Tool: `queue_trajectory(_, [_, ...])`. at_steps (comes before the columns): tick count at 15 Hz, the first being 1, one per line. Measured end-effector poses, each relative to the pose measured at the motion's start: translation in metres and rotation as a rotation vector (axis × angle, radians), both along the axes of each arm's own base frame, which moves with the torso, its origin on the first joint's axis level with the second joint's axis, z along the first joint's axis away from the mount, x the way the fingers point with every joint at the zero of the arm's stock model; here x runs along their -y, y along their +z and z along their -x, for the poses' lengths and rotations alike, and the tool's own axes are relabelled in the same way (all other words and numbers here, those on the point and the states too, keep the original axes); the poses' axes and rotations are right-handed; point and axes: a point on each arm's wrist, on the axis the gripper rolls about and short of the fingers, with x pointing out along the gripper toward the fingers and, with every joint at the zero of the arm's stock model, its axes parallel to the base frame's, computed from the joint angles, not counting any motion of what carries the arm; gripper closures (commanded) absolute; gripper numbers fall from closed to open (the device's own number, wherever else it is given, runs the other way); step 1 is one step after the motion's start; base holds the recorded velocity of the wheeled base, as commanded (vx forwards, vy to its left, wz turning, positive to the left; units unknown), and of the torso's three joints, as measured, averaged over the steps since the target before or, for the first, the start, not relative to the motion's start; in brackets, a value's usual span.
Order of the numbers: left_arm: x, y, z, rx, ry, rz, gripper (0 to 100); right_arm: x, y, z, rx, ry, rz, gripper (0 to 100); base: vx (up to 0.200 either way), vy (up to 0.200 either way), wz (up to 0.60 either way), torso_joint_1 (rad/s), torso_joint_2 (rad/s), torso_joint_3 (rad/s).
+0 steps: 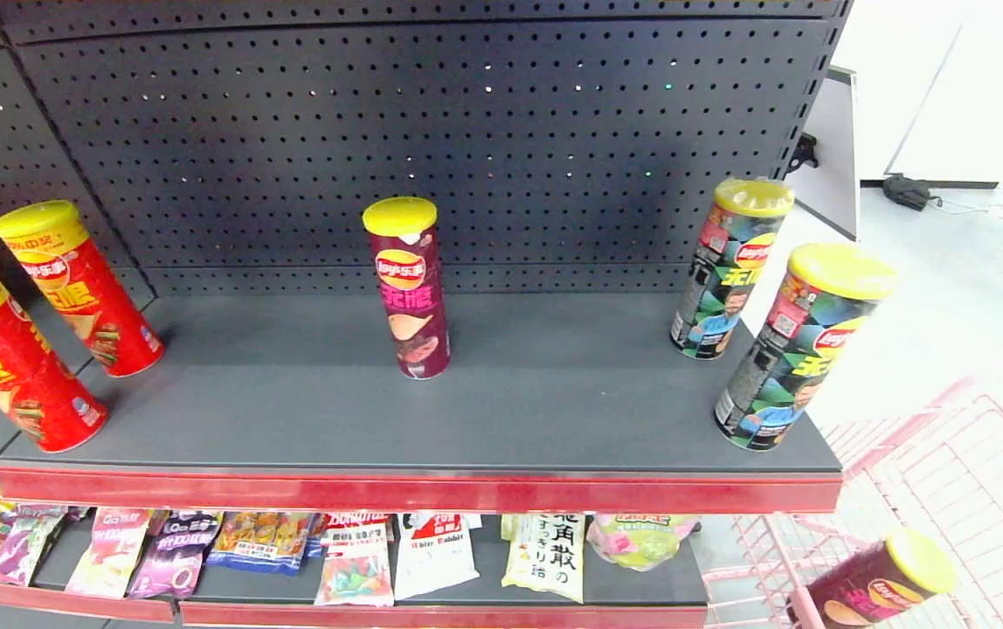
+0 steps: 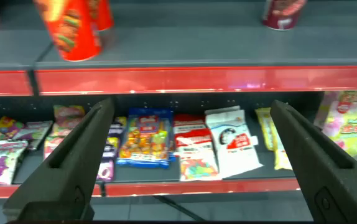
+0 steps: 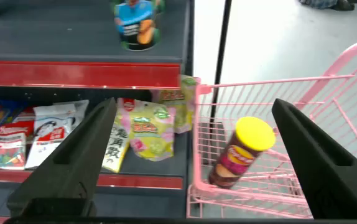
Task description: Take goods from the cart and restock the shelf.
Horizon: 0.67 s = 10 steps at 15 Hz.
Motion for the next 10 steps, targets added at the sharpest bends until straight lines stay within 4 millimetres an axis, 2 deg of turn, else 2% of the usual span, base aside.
queue_trajectory(6, [0.0, 0.0, 0.0, 0.0, 0.0, 0.002, 0, 0.0, 0.0, 0.0, 0.0, 0.0, 0.0, 0, 0.0, 0.0, 0.0, 0.0, 0.0, 0.0])
queue_trajectory(10, [0.0, 0.0, 0.0, -0.001, 0.001, 0.004, 0, 0.0, -0.0003, -0.0001, -0.001, 0.0, -0.001, 0, 0.0, 0.0, -0.6, -0.001, 0.0, 0.001])
